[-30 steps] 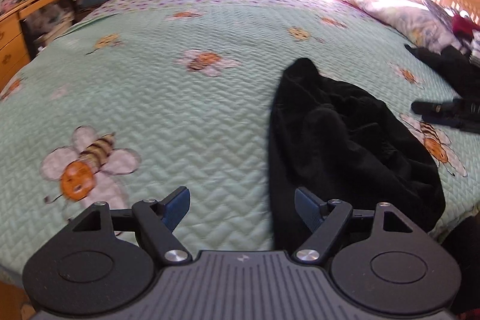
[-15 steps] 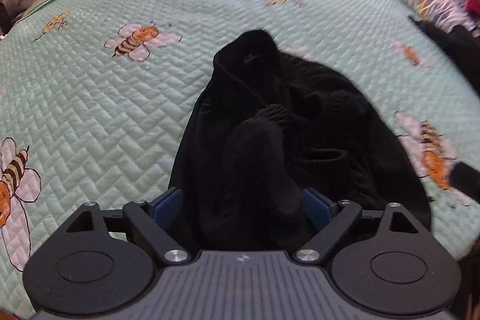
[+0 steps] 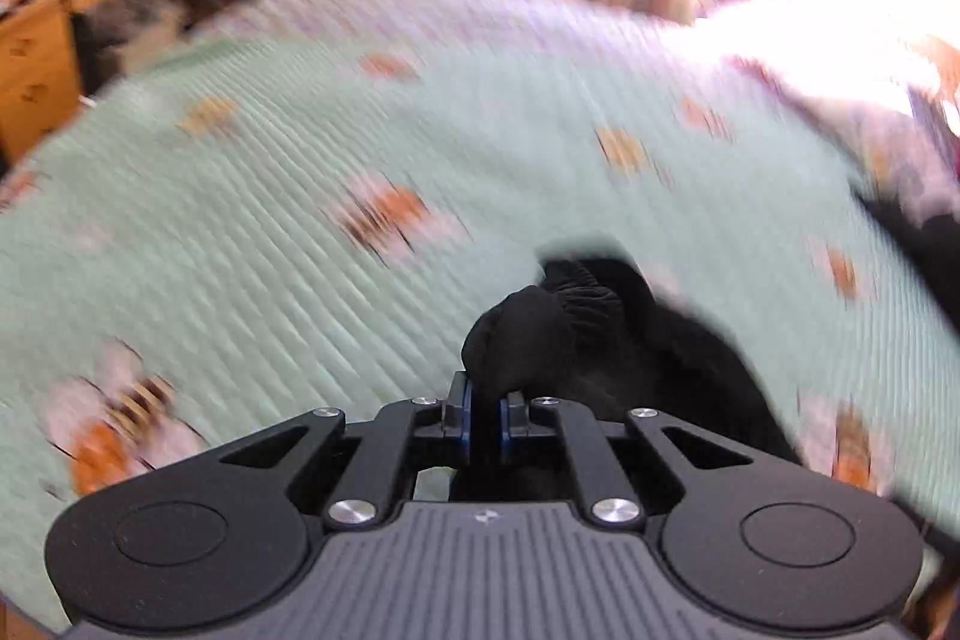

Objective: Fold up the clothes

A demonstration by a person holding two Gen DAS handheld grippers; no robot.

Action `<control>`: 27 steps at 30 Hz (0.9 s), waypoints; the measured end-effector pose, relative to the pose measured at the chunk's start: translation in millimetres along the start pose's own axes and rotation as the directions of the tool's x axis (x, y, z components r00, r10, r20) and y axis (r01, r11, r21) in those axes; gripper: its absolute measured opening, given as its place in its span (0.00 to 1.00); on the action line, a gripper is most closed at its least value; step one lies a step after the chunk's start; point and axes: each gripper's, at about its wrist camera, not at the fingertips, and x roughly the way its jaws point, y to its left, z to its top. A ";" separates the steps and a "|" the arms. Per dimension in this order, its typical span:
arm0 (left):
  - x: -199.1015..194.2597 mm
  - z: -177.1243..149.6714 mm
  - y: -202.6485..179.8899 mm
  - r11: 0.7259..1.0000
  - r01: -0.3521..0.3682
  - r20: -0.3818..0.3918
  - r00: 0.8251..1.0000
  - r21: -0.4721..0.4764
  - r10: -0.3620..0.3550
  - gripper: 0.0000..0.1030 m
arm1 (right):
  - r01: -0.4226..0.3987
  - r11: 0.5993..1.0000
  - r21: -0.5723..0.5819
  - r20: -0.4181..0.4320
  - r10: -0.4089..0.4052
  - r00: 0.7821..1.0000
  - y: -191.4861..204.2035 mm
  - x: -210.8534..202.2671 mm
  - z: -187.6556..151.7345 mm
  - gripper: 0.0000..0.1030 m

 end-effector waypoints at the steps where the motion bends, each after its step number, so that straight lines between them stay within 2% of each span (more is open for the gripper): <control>1: -7.2 10.9 8.0 1.000 -0.018 0.029 0.999 -0.004 0.018 0.08 | -0.003 1.000 -0.004 0.001 0.003 1.000 0.8 -0.3 -0.4 0.60; 4: -14.7 39.0 28.4 0.994 -0.105 0.081 0.991 -0.003 0.105 0.08 | -0.002 1.000 -0.016 -0.002 0.002 1.000 4.7 0.4 -2.3 0.60; 6: -3.7 50.1 38.6 0.986 -0.166 0.074 0.984 0.035 0.163 0.09 | -0.006 1.000 -0.025 -0.008 0.006 1.000 8.0 1.7 -4.2 0.60; 8: 13.4 51.6 51.4 0.971 -0.236 0.028 0.972 0.038 0.235 0.10 | -0.010 0.999 -0.038 -0.020 0.009 1.000 12.5 3.9 -7.2 0.60; 10: 33.0 41.6 69.0 0.965 -0.260 -0.043 0.965 0.013 0.261 0.11 | -0.015 0.998 -0.058 -0.036 0.013 0.999 17.0 6.5 -10.3 0.60; 12: 46.6 22.3 83.9 0.960 -0.279 -0.101 0.956 -0.009 0.276 0.14 | -0.015 0.997 -0.077 -0.055 0.011 0.998 20.3 9.6 -13.6 0.61; 15: 44.7 -15.8 105.6 0.955 -0.293 -0.138 0.949 -0.048 0.284 0.21 | 0.000 0.996 -0.089 -0.086 -0.008 0.996 19.6 15.8 -15.9 0.65; 19: 30.5 -55.0 140.1 0.948 -0.297 -0.164 0.947 -0.114 0.277 0.37 | 0.029 0.993 -0.115 -0.103 -0.041 0.994 17.7 23.0 -18.1 0.66; 21: 21.5 -62.7 148.5 0.947 -0.293 -0.162 0.949 -0.135 0.271 0.38 | 0.032 0.990 -0.136 -0.110 -0.048 0.993 19.4 28.4 -18.9 0.66; 24: 8.9 -66.7 141.9 0.955 -0.267 -0.143 0.958 -0.125 0.250 0.45 | 0.033 0.984 -0.173 -0.114 -0.053 0.992 24.9 38.8 -20.3 0.66; 27: 4.4 -68.2 115.2 0.962 -0.271 -0.116 0.957 -0.042 0.264 0.57 | 0.030 0.982 -0.186 -0.128 -0.055 0.990 31.4 47.8 -22.6 0.66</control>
